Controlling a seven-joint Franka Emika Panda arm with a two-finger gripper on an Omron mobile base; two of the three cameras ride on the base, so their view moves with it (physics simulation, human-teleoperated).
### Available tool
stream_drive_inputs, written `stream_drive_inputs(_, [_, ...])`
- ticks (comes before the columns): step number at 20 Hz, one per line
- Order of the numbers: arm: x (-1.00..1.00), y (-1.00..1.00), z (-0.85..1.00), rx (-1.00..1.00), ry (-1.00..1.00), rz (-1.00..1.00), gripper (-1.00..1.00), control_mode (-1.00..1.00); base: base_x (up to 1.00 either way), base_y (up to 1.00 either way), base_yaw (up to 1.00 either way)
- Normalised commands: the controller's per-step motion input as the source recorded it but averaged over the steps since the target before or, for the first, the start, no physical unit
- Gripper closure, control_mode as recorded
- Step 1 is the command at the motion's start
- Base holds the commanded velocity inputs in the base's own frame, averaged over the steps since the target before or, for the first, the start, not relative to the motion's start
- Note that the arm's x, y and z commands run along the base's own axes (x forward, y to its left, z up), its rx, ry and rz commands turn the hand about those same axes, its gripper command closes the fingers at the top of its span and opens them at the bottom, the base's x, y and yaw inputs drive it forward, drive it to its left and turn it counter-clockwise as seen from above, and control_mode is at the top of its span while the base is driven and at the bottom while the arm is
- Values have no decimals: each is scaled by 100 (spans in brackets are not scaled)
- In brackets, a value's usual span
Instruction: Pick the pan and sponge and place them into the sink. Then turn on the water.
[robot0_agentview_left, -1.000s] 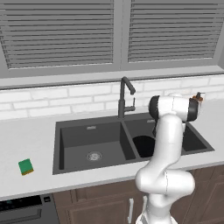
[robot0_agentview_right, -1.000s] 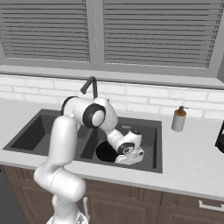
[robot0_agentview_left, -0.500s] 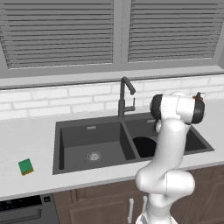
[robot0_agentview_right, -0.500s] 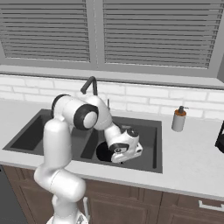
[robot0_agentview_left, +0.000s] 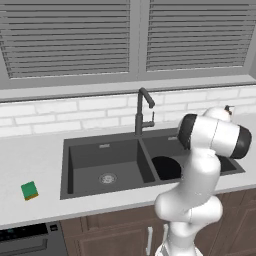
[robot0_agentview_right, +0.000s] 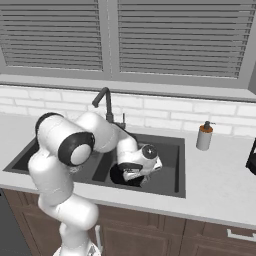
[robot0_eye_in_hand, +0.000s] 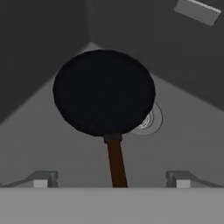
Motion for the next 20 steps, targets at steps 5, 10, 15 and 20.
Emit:
stream_drive_inputs(5, [0, -13, 100, 14, -3, 0, -100, -100, 0, 0, 0])
stream_drive_inputs(10, [0, -12, 100, 18, 0, 0, -100, -100, 0, 0, 0])
stream_drive_inputs(15, [-15, -12, 88, 6, 0, 1, -100, -100, 0, 0, 0])
stream_drive_inputs(20, [-66, 6, 38, -3, -1, 20, -100, -100, 0, 0, 0])
